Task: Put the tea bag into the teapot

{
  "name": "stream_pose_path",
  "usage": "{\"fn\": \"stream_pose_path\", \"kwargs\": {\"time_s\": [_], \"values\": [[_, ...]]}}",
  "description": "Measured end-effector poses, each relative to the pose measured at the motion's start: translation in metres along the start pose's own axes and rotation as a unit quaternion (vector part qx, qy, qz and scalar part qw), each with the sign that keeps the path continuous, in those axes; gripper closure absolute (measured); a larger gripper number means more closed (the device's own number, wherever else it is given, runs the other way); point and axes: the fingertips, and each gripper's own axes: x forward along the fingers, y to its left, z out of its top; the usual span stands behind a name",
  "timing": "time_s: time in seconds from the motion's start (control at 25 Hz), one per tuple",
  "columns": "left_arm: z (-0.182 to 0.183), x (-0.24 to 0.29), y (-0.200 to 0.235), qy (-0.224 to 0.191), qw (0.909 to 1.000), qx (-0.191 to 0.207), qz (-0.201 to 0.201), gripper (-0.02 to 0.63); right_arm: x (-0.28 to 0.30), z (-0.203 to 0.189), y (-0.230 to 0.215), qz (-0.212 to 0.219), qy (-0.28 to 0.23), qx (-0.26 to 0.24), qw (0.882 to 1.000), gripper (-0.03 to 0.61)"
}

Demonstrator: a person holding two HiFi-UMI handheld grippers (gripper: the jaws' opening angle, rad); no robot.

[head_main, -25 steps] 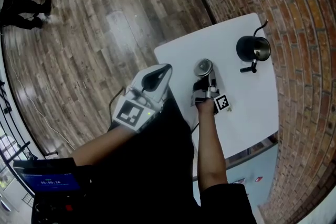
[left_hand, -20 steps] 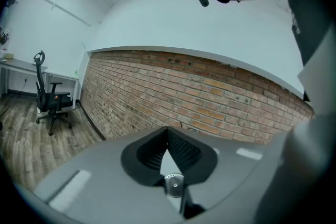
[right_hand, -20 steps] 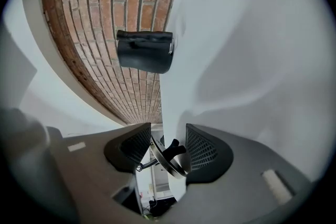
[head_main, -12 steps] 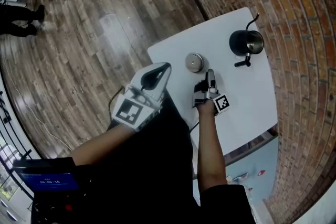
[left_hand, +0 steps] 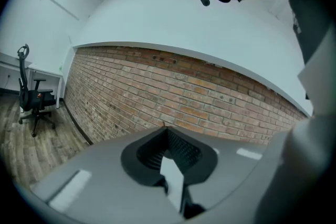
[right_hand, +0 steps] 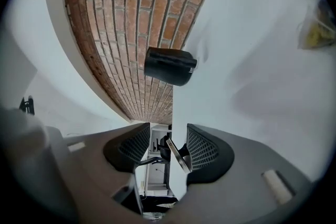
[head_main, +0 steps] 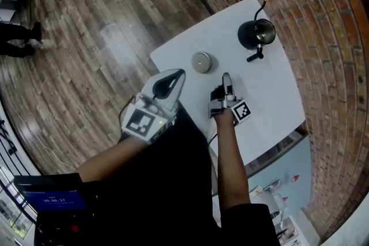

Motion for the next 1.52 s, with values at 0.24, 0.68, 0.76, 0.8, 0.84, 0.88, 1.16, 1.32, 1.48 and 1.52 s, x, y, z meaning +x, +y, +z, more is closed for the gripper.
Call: {"fn": "stream_pose_path", "kwargs": {"time_s": [0.24, 0.68, 0.76, 0.8, 0.84, 0.88, 1.16, 1.32, 1.48, 1.52], "values": [[-0.001, 0.005, -0.015, -0.006, 0.9998, 0.008, -0.02, 0.614, -0.016, 0.014, 0.046, 0.047, -0.018, -0.014, 0.999, 0.407], [-0.008, 0.018, -0.06, -0.004, 0.9984, 0.008, -0.056, 0.614, -0.088, 0.034, 0.146, 0.159, -0.05, -0.131, 0.977, 0.577], [-0.006, 0.024, -0.07, -0.011, 0.9971, 0.012, -0.074, 0.614, -0.102, 0.035, 0.152, 0.141, -0.055, -0.184, 0.971, 0.577], [-0.006, 0.026, -0.073, -0.009, 0.9968, 0.013, -0.079, 0.614, -0.11, 0.036, 0.156, 0.131, -0.058, -0.211, 0.967, 0.577], [-0.006, 0.028, -0.077, -0.006, 0.9965, 0.012, -0.083, 0.614, -0.117, 0.037, 0.16, 0.122, -0.062, -0.238, 0.961, 0.577], [-0.006, 0.03, -0.08, -0.006, 0.9959, 0.011, -0.089, 0.614, -0.125, 0.038, 0.163, 0.111, -0.066, -0.265, 0.955, 0.577], [-0.031, 0.048, -0.119, 0.01, 0.9871, 0.005, -0.16, 0.614, -0.187, 0.066, 0.164, -0.001, -0.13, -0.443, 0.887, 0.577], [-0.04, 0.055, -0.137, 0.015, 0.9837, 0.009, -0.179, 0.614, -0.212, 0.067, 0.156, -0.058, -0.134, -0.51, 0.848, 0.577], [-0.042, 0.058, -0.148, 0.018, 0.9812, 0.016, -0.191, 0.614, -0.222, 0.062, 0.148, -0.082, -0.124, -0.529, 0.835, 0.575], [-0.042, 0.058, -0.149, 0.019, 0.9812, 0.018, -0.191, 0.614, -0.222, 0.06, 0.147, -0.086, -0.122, -0.532, 0.834, 0.575]]}}
